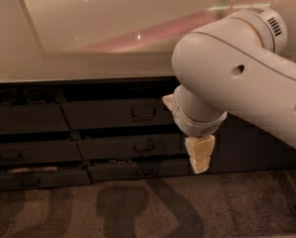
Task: Open top drawer
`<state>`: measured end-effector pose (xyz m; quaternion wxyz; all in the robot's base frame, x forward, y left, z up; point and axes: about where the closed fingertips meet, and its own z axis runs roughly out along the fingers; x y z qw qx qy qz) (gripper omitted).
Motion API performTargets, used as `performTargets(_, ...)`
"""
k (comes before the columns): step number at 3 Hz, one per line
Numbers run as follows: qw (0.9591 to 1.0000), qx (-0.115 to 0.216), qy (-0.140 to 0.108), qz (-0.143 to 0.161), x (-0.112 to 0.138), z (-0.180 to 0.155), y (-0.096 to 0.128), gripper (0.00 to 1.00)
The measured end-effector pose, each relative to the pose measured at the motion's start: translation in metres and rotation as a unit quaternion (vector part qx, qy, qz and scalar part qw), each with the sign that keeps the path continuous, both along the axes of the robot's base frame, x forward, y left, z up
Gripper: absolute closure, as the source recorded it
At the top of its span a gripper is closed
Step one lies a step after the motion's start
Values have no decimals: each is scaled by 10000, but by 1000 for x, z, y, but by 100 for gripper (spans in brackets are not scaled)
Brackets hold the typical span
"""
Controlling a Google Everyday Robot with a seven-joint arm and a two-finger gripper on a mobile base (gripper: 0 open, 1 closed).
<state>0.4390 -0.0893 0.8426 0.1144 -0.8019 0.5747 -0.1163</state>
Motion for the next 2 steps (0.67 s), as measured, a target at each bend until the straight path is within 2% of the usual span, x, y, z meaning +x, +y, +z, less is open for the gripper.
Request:
performTargets(1, 9999, 103, -55, -44, 14, -11, -8, 0)
performTargets(2, 9995, 320, 2, 45, 40, -33, -22, 0)
